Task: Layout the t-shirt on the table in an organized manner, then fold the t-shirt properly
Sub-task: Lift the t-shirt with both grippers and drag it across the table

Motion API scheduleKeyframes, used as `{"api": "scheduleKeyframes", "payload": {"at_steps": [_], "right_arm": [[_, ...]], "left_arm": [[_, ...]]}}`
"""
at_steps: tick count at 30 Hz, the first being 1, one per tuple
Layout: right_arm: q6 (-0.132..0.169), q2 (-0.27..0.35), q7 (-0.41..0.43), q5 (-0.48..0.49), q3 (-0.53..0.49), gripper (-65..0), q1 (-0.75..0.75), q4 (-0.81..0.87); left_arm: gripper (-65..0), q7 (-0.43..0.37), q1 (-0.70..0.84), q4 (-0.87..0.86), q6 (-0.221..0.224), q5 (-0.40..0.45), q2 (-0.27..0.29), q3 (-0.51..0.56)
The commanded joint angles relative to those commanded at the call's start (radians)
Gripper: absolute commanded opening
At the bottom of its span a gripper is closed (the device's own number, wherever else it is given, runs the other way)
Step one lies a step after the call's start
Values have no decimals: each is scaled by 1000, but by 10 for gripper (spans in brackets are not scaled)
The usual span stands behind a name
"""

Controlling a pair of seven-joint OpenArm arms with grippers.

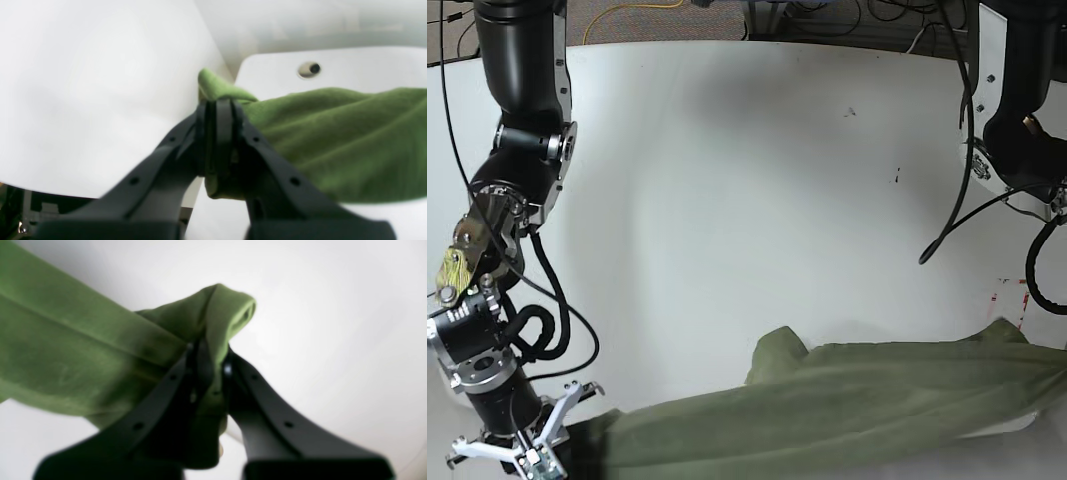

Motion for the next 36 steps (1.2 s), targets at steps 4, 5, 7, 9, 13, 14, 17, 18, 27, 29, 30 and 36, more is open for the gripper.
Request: {"api": "scheduleKeyframes", "payload": {"at_steps": [4,5,7,9,13,14,17,18,27,29,30,36], "right_arm": [[3,-5,0,0,74,-644,-126,28],[9,-6,0,0,87,-644,-155,31],[31,-9,0,0,117,-644,-219,34],[46,-9,0,0,144,-644,-285,37],[52,-41,5,0,198,-644,-410,35],[54,-63,5,0,222,-644,-460,37],[59,-97,5,0,262,-644,-554,38],[59,-106,6,0,278,-644,-583,37],[59,-198,43,0,376,-645,-825,35],[59,-204,43,0,391,-645,-862,35],[59,-212,43,0,396,-645,-876,35],[59,-256,44,0,436,-645,-954,35]], "left_arm": [[-650,0,84,2,0,0,34,-6],[-650,0,107,2,0,0,40,-14],[-650,0,166,2,0,-2,49,-32],[-650,0,222,2,0,-2,57,-51],[-650,-12,318,2,0,-3,78,-81],[-650,-21,361,2,0,-5,84,-92],[-650,-27,448,2,0,-5,91,-115],[-650,-27,474,2,0,-5,91,-126],[-650,-91,706,0,0,-6,91,-199],[-650,-117,750,-2,0,-6,92,-213],[-650,-130,769,-2,0,-6,92,-218],[-650,-165,867,-3,0,-6,92,-245]]}}
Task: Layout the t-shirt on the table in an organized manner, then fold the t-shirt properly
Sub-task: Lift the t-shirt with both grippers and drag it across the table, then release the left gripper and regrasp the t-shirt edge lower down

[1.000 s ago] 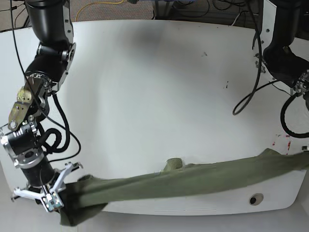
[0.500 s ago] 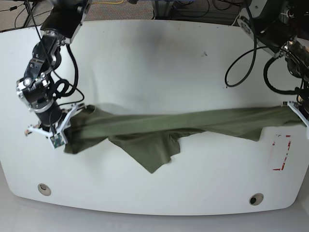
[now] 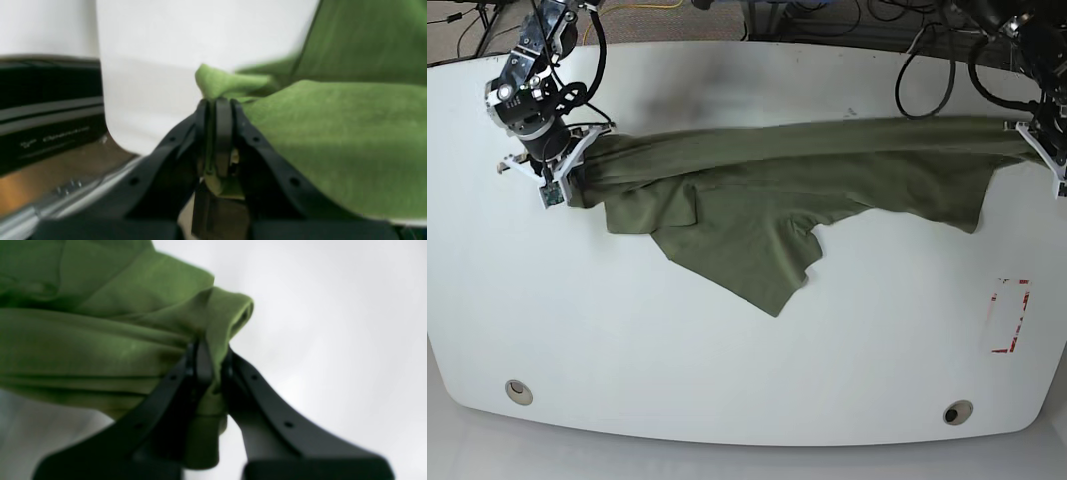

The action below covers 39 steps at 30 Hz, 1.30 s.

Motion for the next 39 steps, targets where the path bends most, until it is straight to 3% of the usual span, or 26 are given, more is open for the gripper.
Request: {"api": "scheduleKeyframes", "payload": {"at_steps": [22,26,30,32,39], "right_arm": [[0,-41,0,0,0,-647,-127,2],[0,-41,0,0,0,-647,-127,2],[0,-41,0,0,-2,-647,-127,2],[0,-43,0,0,-3,-647,-126,2],[0,-52,0,0,-3,-647,-110,0]], "left_arm": [[-647,-2,160,0,0,0,0,3],[-510,-2,180,-2,0,0,0,5],[-290,-3,192,-2,0,0,0,0],[-240,-3,192,-2,0,0,0,0],[-249,-2,167,5,0,-8,0,6]]}}
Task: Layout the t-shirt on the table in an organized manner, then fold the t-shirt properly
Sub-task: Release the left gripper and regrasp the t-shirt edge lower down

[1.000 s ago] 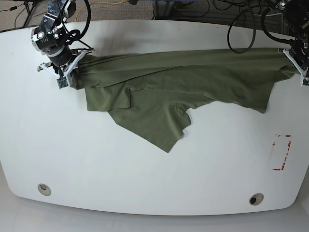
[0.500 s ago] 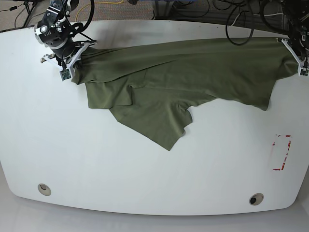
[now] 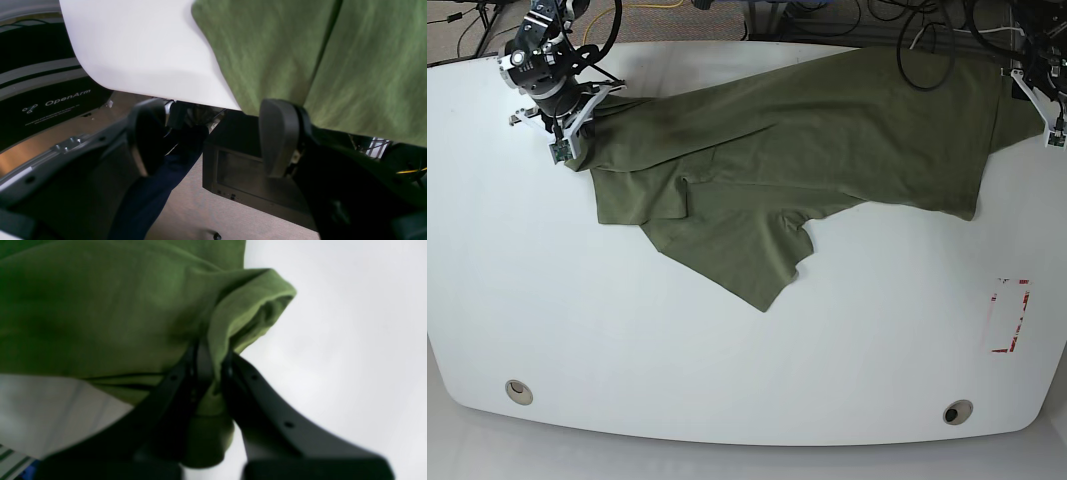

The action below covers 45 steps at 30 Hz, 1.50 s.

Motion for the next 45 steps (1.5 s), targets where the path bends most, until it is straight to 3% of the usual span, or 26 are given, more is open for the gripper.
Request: {"api": "scheduleKeyframes", "payload": {"at_steps": [7,13,23,31,36,45], "right_arm": [[0,-12,0,0,-2,-647,2,2],[0,-25,0,0,-2,-647,20,-2],[0,-38,0,-2,-2,-647,26,0],[0,-40,0,-2,-2,-647,26,0],[0,-40,0,-2,2,-647,26,0],[0,-40,0,0,3,-647,26,0]], "left_arm": [[-249,3,-137,-8,0,-38,3,2],[-249,3,-301,-58,0,-31,51,46],[-247,-17,-480,-342,0,-31,49,74],[-247,-112,-502,-466,0,-32,48,84],[-247,-137,-502,-523,0,-32,48,146],[-249,-157,-500,-591,0,-32,48,155]]}}
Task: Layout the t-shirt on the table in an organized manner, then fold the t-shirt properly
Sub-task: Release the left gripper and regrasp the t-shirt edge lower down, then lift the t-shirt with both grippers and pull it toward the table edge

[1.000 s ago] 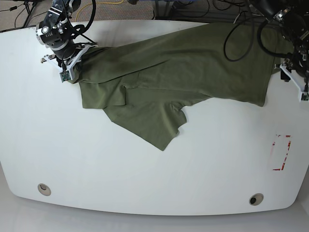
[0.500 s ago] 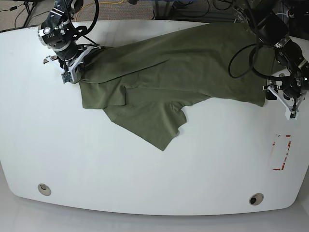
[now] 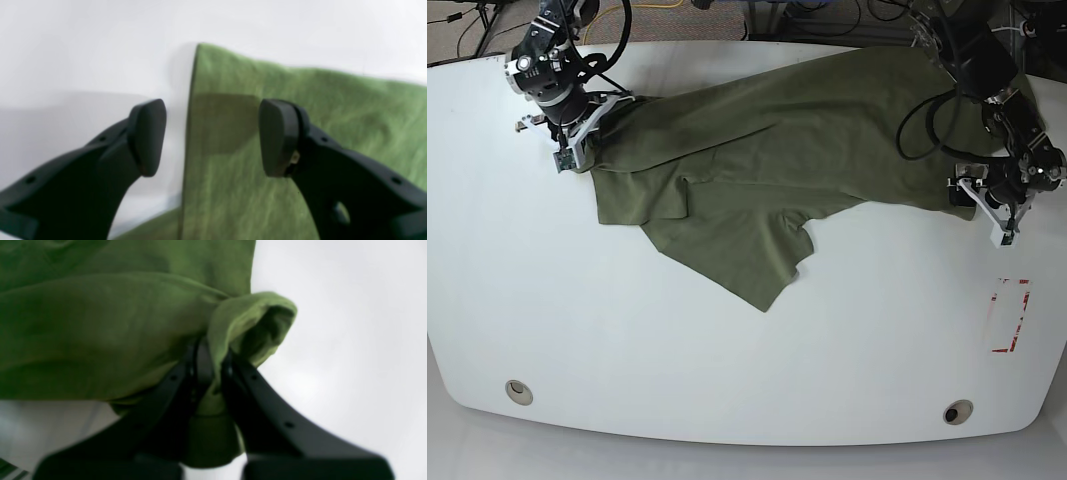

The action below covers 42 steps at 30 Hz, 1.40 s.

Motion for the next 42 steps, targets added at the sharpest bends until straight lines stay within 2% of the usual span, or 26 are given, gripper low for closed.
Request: {"api": "scheduleKeyframes", "payload": {"at_steps": [3,5,9,11,12,13,14,20,26,42], "right_arm": [[0,0,0,0,2,-647,0,0],[0,0,0,0,2,-647,0,0],[0,0,0,0,2,-647,0,0],[0,-2,0,0,2,-647,0,0],[0,-2,0,0,2,-647,0,0],[0,-2,0,0,2,-647,0,0],[0,-2,0,0,2,-647,0,0],[0,-2,0,0,0,-647,2,0],[0,-2,0,0,0,-647,2,2],[0,-2,0,0,-3,-647,43,3]], "left_arm": [[-254,0,2,0,0,0,3,0],[-286,0,2,-8,0,0,3,0],[-449,0,2,-31,0,0,2,5],[-558,0,2,-38,0,0,2,28],[-581,0,2,-38,0,0,2,32],[-636,0,3,-38,0,0,0,43],[-650,0,8,-38,0,0,0,52],[-650,0,31,0,0,-6,6,63],[-650,8,44,112,0,-8,20,63],[-650,199,21,436,0,-9,51,63]]}}
